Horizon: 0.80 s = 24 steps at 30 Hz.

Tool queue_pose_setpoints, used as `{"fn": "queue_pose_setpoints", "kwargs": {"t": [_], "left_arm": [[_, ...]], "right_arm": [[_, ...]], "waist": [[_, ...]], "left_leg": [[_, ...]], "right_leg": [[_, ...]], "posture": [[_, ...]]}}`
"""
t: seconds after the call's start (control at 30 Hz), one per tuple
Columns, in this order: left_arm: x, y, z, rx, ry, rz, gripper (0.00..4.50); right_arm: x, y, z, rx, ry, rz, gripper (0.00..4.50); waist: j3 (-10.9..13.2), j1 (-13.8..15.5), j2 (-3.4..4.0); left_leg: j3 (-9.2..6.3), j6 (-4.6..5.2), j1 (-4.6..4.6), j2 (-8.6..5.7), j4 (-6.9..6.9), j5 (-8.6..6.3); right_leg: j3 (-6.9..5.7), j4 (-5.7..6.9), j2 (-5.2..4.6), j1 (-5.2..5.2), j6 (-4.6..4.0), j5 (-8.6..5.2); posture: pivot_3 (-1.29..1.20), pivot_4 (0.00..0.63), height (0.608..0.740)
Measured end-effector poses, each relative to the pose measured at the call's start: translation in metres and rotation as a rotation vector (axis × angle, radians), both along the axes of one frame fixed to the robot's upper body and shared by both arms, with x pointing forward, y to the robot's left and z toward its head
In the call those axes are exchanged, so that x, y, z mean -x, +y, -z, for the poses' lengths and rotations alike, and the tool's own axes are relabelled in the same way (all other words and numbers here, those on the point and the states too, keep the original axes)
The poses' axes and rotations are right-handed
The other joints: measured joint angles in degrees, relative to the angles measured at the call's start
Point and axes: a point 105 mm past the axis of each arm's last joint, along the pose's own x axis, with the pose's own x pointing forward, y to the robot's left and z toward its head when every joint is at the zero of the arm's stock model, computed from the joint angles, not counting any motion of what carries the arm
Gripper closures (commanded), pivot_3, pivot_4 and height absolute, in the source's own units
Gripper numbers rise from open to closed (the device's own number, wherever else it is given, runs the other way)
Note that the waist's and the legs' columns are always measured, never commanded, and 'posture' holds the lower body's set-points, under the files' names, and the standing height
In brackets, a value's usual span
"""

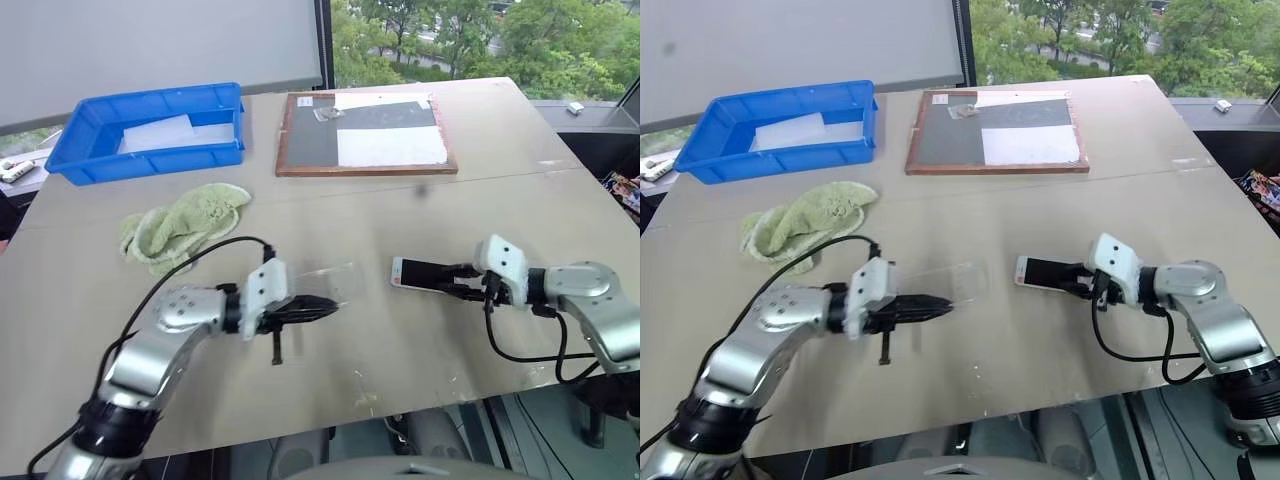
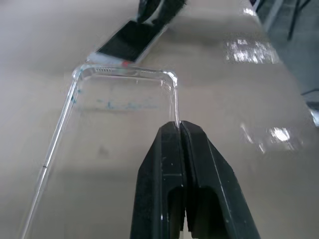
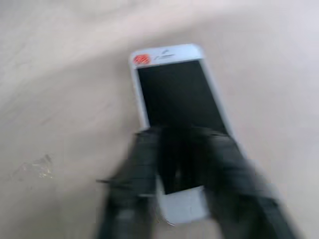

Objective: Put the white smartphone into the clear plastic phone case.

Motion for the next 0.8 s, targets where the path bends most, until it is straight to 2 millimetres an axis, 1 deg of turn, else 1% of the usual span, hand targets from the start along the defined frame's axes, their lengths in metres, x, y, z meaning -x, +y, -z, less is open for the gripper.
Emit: {"fn": "queue_pose_setpoints", "kwargs": {"t": [0.03, 0.1, 0.23, 0.33, 0.47, 0.5, 0.57, 0.6, 0.63, 0.7, 0.73, 0.8], "left_arm": [[0.0, -0.001, 0.001, -0.001, 0.005, 0.01, 4.5], [-0.003, -0.007, 0.007, -0.013, 0.038, 0.048, 4.5], [-0.006, -0.024, 0.022, -0.037, 0.095, 0.147, 4.5], [-0.003, -0.025, 0.031, -0.069, 0.135, 0.178, 4.5], [-0.007, -0.028, 0.031, -0.076, 0.138, 0.163, 4.5], [-0.01, -0.028, 0.031, -0.083, 0.136, 0.148, 3.94], [-0.011, -0.027, 0.032, -0.088, 0.142, 0.123, 3.25], [-0.01, -0.027, 0.032, -0.083, 0.139, 0.115, 2.64], [-0.007, -0.028, 0.031, -0.069, 0.138, 0.113, 2.31], [0.0, -0.025, 0.025, -0.013, 0.149, 0.106, 1.29], [0.002, -0.022, 0.022, 0.001, 0.148, 0.099, 0.93], [0.002, -0.011, 0.013, 0.048, 0.144, 0.062, 0.93]], "right_arm": [[0.0, 0.0, 0.0, -0.001, 0.004, 0.001, 1.3], [0.0, -0.001, 0.0, 0.006, 0.012, 0.0, 0.1], [-0.006, 0.001, -0.006, 0.021, -0.002, -0.017, 0.1], [-0.007, 0.001, -0.005, 0.037, -0.004, -0.015, 0.1], [-0.006, 0.002, 0.004, 0.069, 0.016, -0.022, 0.1], [-0.007, 0.001, 0.006, 0.077, 0.015, -0.023, 0.0], [-0.009, 0.0, 0.009, 0.085, 0.016, -0.02, 0.0], [-0.01, 0.0, 0.01, 0.087, 0.02, -0.019, 0.0], [-0.012, -0.001, 0.013, 0.093, 0.026, -0.016, 0.0], [-0.016, -0.003, 0.017, 0.09, 0.042, -0.005, 0.0], [-0.018, -0.004, 0.018, 0.086, 0.048, 0.0, 0.0], [-0.022, -0.002, 0.017, 0.079, 0.049, -0.011, 0.0]], "waist": [[0.0, -0.1, 0.0], [0.07, 0.09, 0.07], [0.12, 0.29, 0.04], [0.13, 0.16, 0.03], [0.13, 0.24, 0.03], [0.13, 0.25, 0.03], [0.13, 0.24, 0.03], [0.14, 0.09, 0.03], [0.14, -0.03, 0.03], [0.16, -0.15, 0.03], [0.18, -0.06, 0.06], [0.21, -0.06, 0.09]], "left_leg": [[0.01, 0.03, 0.01, 0.0, -0.01, -0.02], [0.02, 0.06, 0.0, -0.01, -0.01, -0.04], [0.01, 0.06, -0.11, -0.03, 0.12, -0.04], [0.01, 0.07, -0.13, -0.03, 0.11, -0.04], [-0.03, 0.07, -0.16, -0.03, 0.1, -0.04], [-0.02, 0.07, -0.16, -0.03, 0.11, -0.04], [-0.02, 0.07, -0.17, -0.04, 0.13, -0.04], [-0.01, 0.07, -0.17, -0.04, 0.13, -0.04], [0.0, 0.07, -0.16, -0.04, 0.12, -0.04], [-0.01, 0.08, -0.16, -0.01, 0.11, -0.04], [-0.03, 0.08, -0.16, -0.01, 0.1, -0.04], [-0.02, 0.08, -0.13, 0.04, 0.11, -0.04]], "right_leg": [[0.02, 0.0, 0.0, 0.0, 0.0, 0.0], [0.03, 0.0, 0.01, -0.01, -0.05, -0.04], [0.02, -0.03, 0.0, -0.02, -0.18, -0.11], [0.03, -0.03, 0.0, -0.05, -0.08, -0.05], [0.0, -0.02, 0.0, -0.07, -0.04, -0.03], [0.0, -0.03, -0.01, -0.06, -0.02, -0.02], [0.01, -0.03, -0.02, -0.06, 0.0, -0.01], [0.02, -0.03, -0.02, -0.06, 0.01, 0.0], [0.04, -0.03, -0.02, -0.06, 0.01, 0.0], [0.04, -0.02, -0.01, -0.1, 0.01, 0.01], [0.02, 0.0, 0.0, -0.1, 0.0, 0.0], [0.0, 0.01, 0.03, -0.1, -0.05, -0.03]], "posture": [[0.0, 0.15, 0.74], [0.0, 0.15, 0.74], [0.0, 0.15, 0.74], [0.0, 0.15, 0.74], [0.0, 0.15, 0.74], [0.0, 0.15, 0.74], [0.0, 0.15, 0.74], [0.0, 0.15, 0.74], [0.0, 0.15, 0.74], [0.0, 0.15, 0.74], [0.0, 0.15, 0.74], [0.0, 0.15, 0.74]]}}
